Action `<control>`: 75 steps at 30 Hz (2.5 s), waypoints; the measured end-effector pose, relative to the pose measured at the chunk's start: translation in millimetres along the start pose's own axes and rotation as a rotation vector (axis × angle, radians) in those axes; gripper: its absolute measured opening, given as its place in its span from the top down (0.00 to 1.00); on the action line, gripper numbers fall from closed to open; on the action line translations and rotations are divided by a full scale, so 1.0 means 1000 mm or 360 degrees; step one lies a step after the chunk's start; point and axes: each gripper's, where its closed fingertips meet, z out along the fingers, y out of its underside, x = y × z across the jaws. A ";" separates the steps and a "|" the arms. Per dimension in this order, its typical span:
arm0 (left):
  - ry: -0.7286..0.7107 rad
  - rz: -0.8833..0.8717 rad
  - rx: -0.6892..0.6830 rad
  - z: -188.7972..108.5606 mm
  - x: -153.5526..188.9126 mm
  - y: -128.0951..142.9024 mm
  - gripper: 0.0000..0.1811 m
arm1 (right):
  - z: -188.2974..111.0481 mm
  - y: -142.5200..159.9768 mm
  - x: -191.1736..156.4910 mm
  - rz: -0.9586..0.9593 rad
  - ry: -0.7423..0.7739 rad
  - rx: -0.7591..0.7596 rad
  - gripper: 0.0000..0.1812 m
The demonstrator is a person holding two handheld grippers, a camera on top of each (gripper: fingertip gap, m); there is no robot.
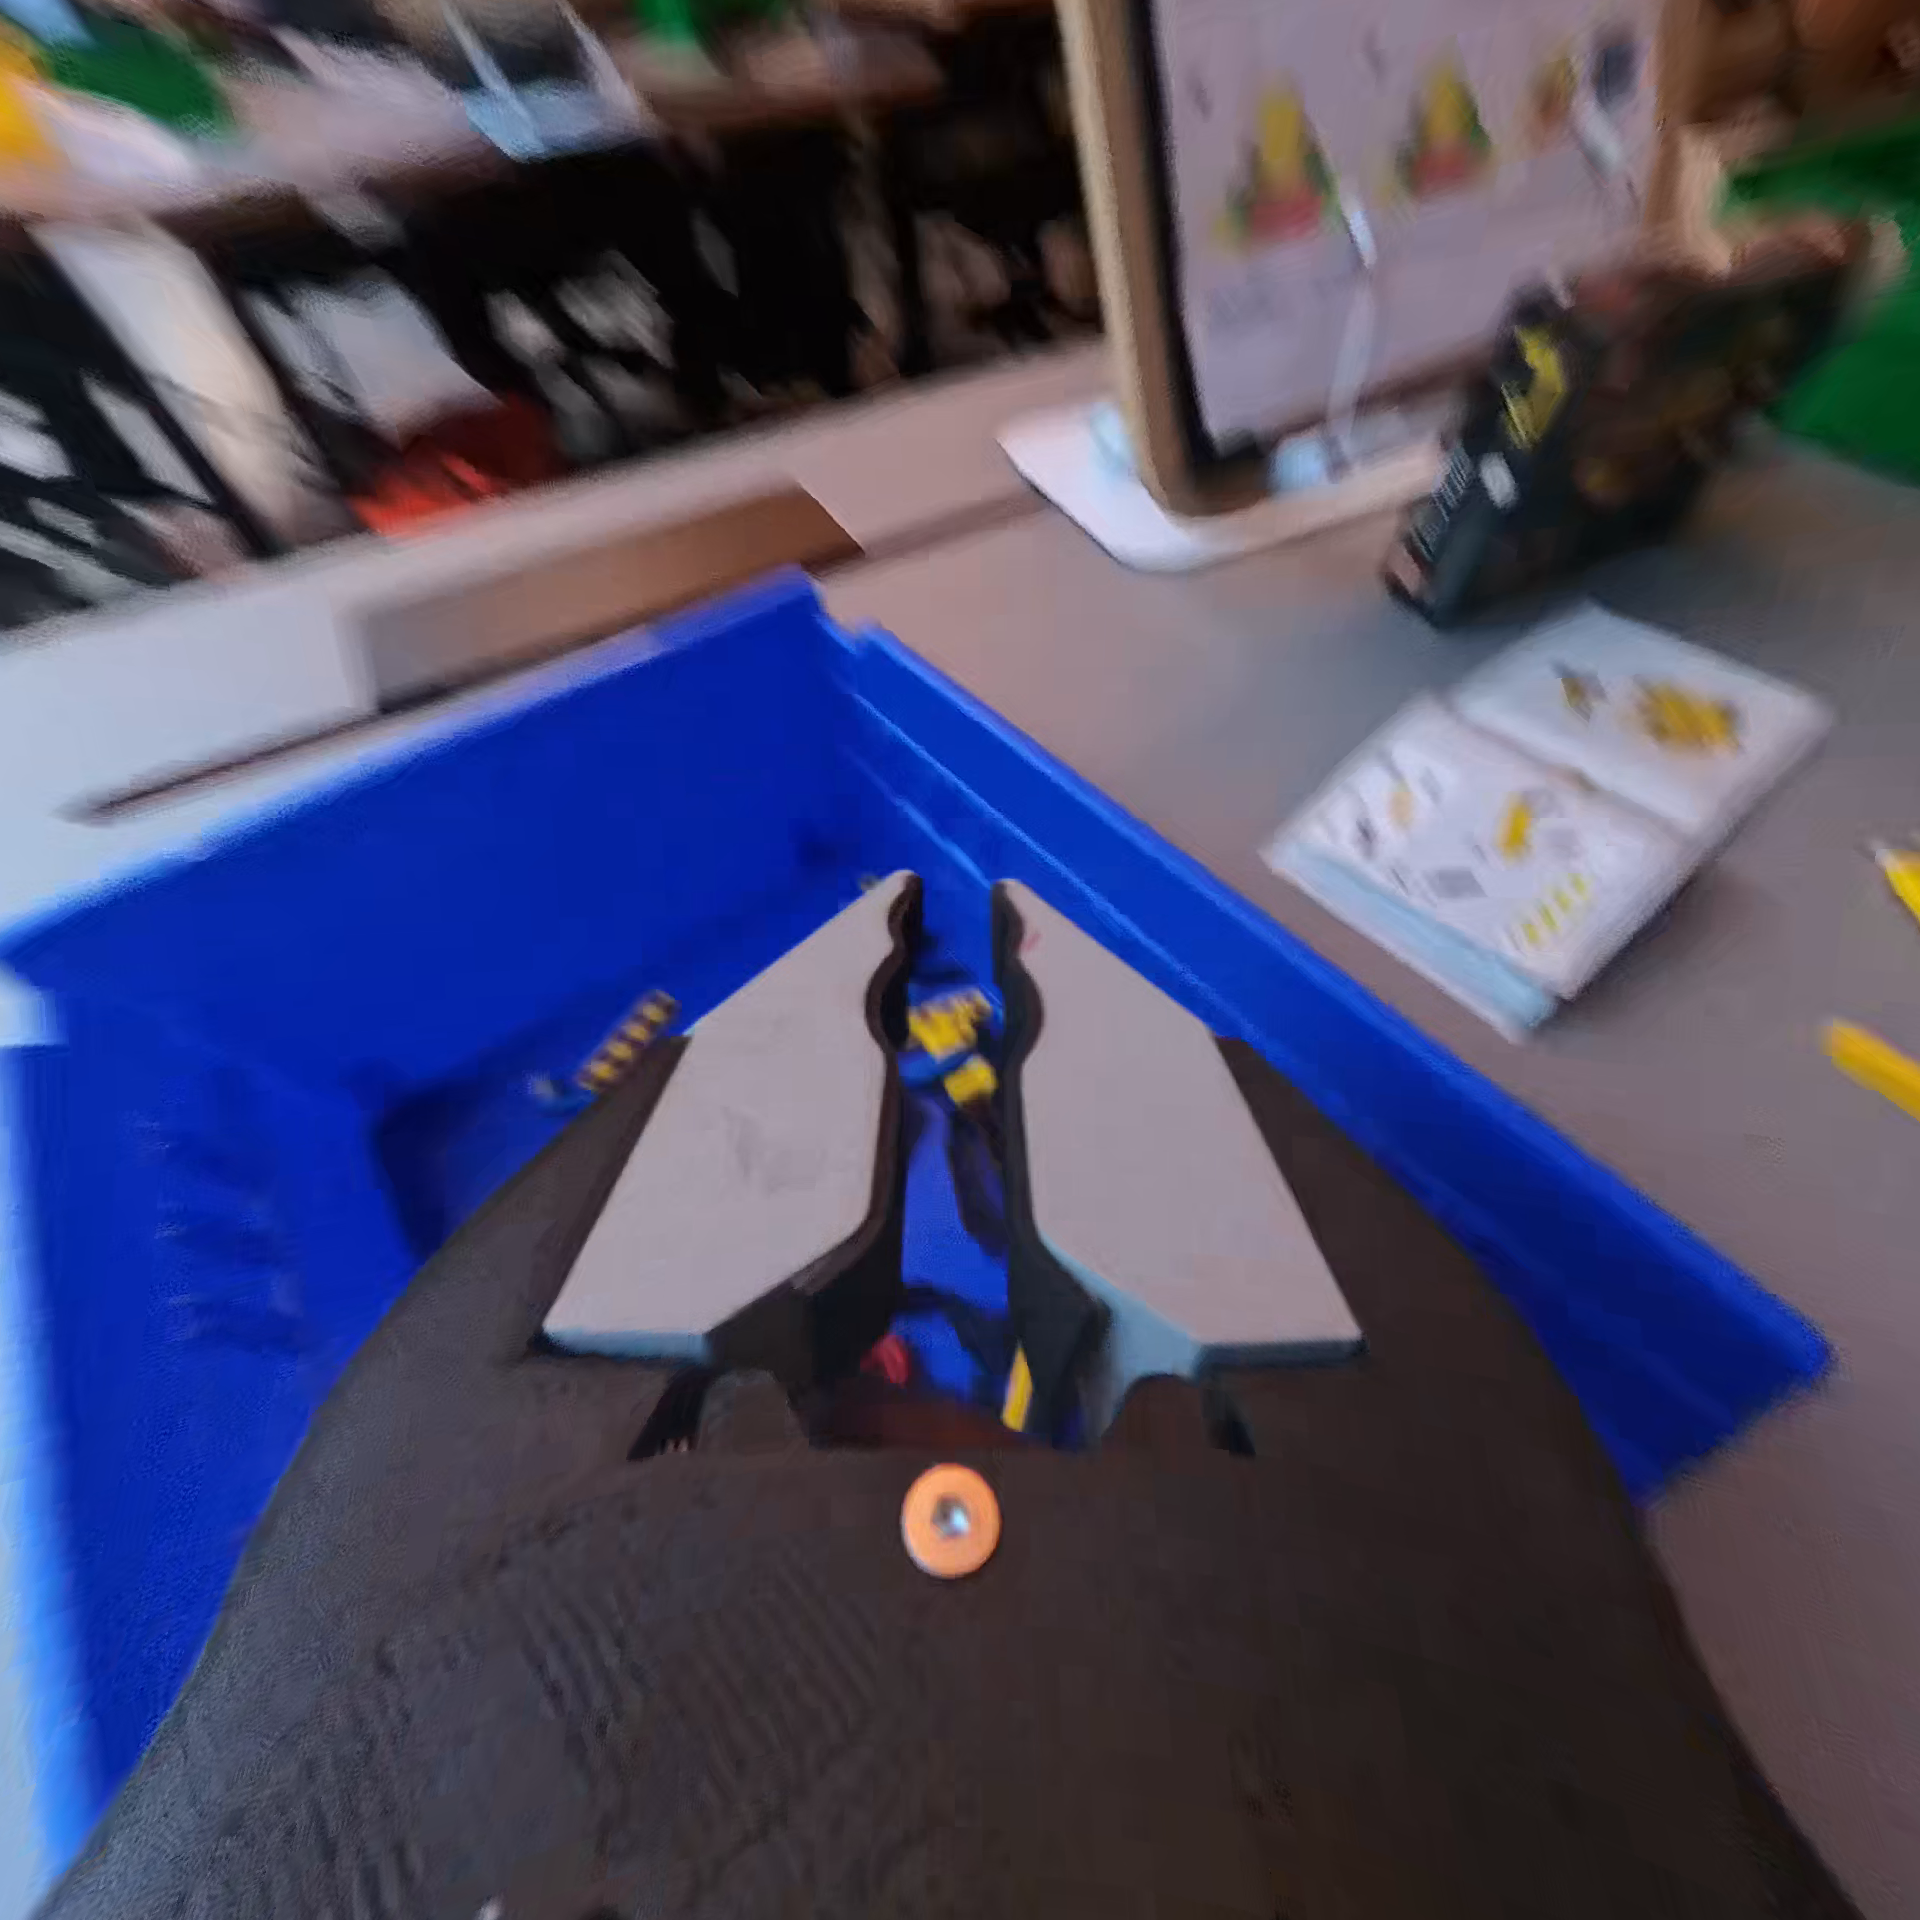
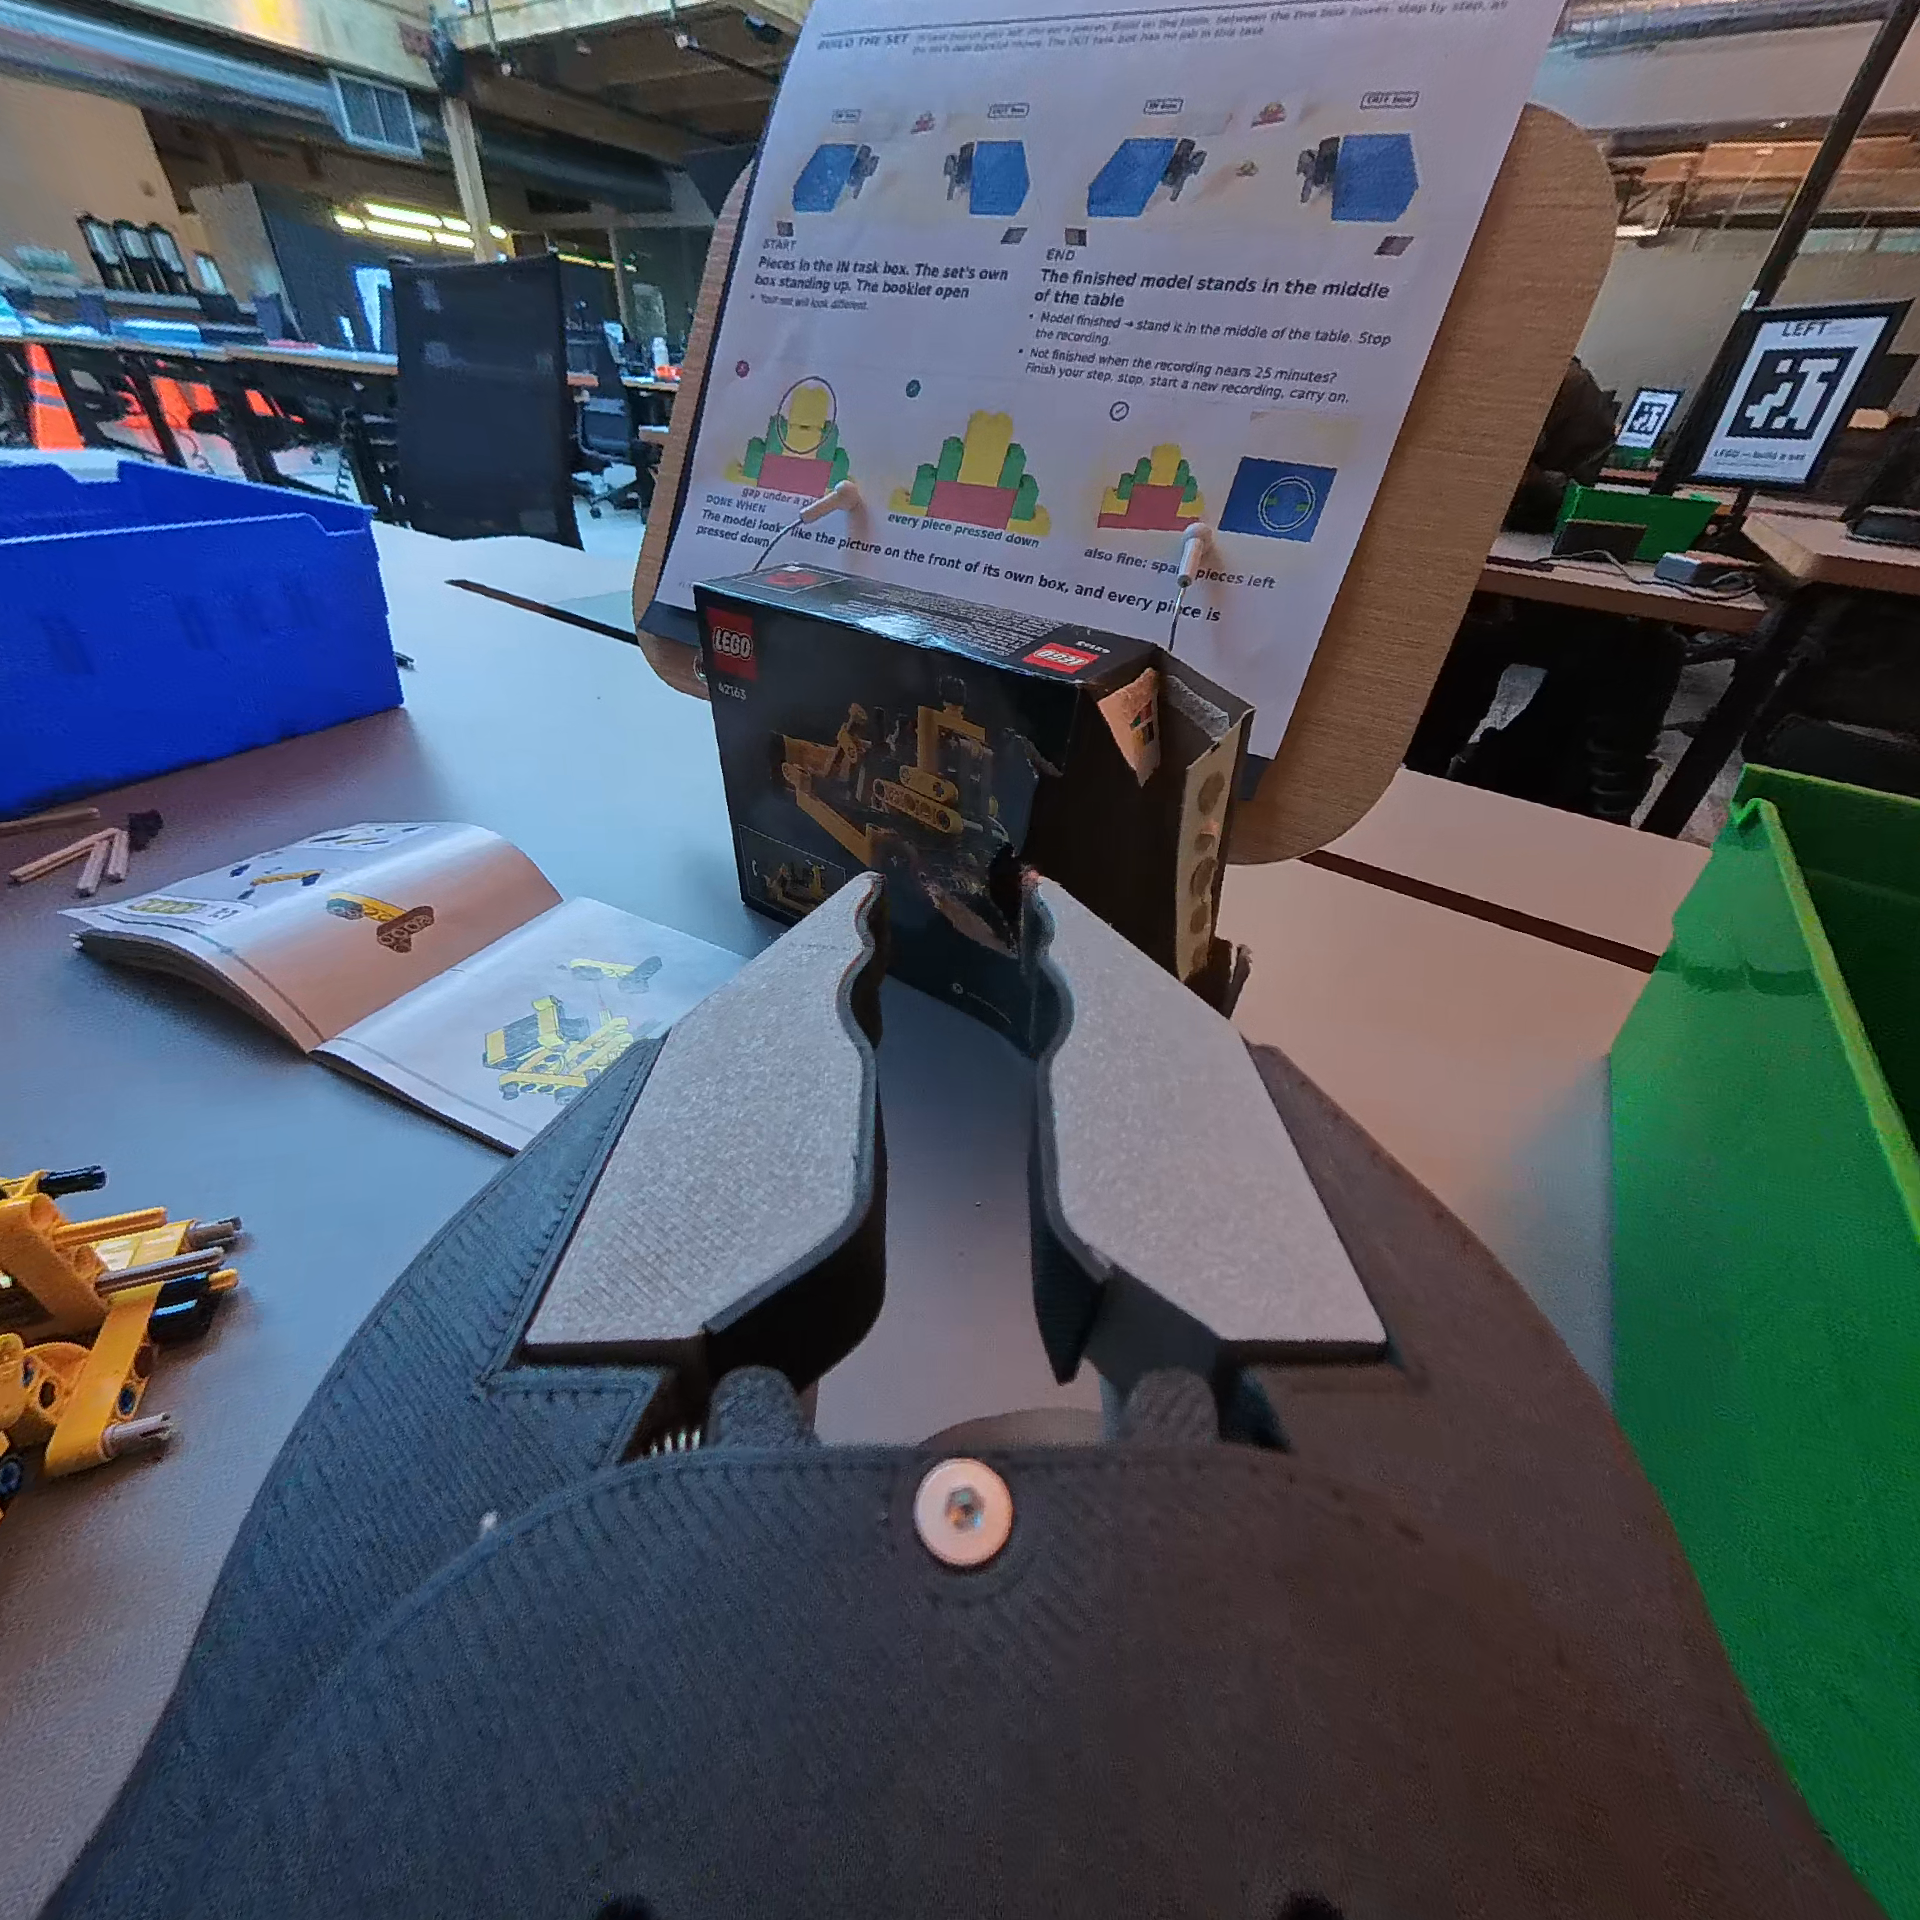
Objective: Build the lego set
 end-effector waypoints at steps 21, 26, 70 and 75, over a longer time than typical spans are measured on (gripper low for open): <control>0.0684 0.0849 -0.1160 0.029 0.048 0.105 0.92 | -0.004 -0.001 -0.001 0.0010 0.0015 0.0007 0.88; 0.0684 0.0886 -0.1170 0.028 0.047 0.108 0.92 | -0.004 -0.001 -0.002 0.0012 0.0006 0.0011 0.88; 0.0623 0.0707 -0.0800 0.024 0.049 0.088 0.95 | -0.006 -0.002 -0.005 0.0035 -0.0022 0.0021 0.89; 0.0607 0.0807 -0.0898 0.037 0.047 0.103 0.94 | -0.007 -0.002 -0.005 0.0037 -0.0022 0.0023 0.89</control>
